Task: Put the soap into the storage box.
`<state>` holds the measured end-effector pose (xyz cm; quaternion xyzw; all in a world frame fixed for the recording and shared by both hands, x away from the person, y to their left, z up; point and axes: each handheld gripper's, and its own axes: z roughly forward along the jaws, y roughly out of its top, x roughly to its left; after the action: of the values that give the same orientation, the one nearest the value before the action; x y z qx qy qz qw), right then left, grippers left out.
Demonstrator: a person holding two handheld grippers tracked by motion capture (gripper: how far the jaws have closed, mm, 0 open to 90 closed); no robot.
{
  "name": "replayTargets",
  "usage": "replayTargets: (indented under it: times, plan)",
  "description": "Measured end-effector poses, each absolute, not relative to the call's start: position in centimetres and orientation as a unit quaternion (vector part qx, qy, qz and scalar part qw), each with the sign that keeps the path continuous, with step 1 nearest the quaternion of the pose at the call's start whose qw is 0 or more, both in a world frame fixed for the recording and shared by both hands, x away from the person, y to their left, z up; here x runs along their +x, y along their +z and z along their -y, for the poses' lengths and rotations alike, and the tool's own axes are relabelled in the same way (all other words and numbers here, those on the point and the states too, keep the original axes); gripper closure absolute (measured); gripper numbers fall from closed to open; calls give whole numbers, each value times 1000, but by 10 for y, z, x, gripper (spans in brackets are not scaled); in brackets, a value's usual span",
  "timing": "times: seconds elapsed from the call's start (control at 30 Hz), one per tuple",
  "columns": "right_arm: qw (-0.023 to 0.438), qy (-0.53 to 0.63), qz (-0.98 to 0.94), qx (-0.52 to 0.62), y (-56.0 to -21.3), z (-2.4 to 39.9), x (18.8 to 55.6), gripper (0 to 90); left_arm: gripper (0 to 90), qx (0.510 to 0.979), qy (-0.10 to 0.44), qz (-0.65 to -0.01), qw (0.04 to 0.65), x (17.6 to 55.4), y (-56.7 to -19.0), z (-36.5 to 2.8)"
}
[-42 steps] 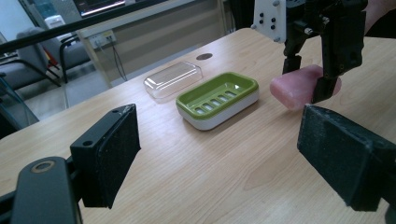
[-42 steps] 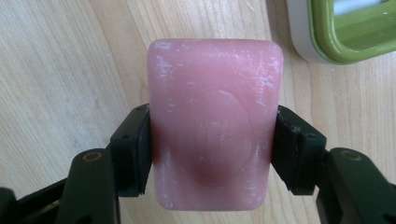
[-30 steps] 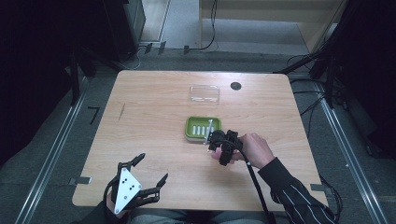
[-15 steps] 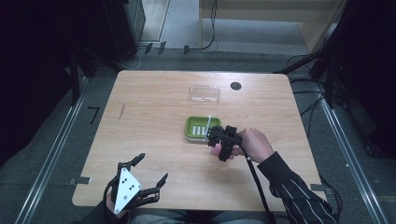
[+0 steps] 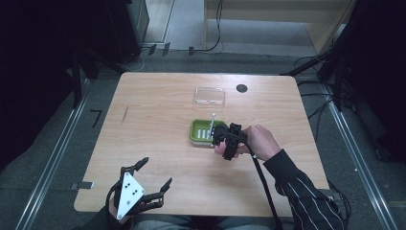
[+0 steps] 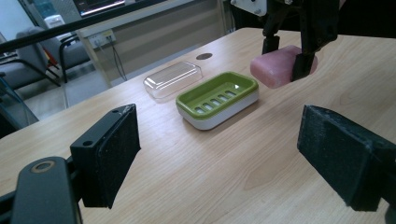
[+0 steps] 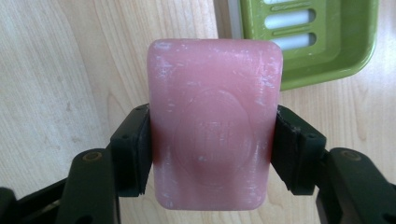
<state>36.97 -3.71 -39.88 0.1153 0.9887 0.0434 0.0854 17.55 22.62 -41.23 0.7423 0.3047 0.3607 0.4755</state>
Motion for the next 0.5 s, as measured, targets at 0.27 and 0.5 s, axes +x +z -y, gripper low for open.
replayTargets:
  times: [0.27,0.5]
  plan:
    - [92,46,-989,102,-393,35,375,390,136,743,361,-305,475,176,-412,-226]
    - [96,51,-990,94,-387,33,380,391,136,742,361,-305,475,176,-412,-226]
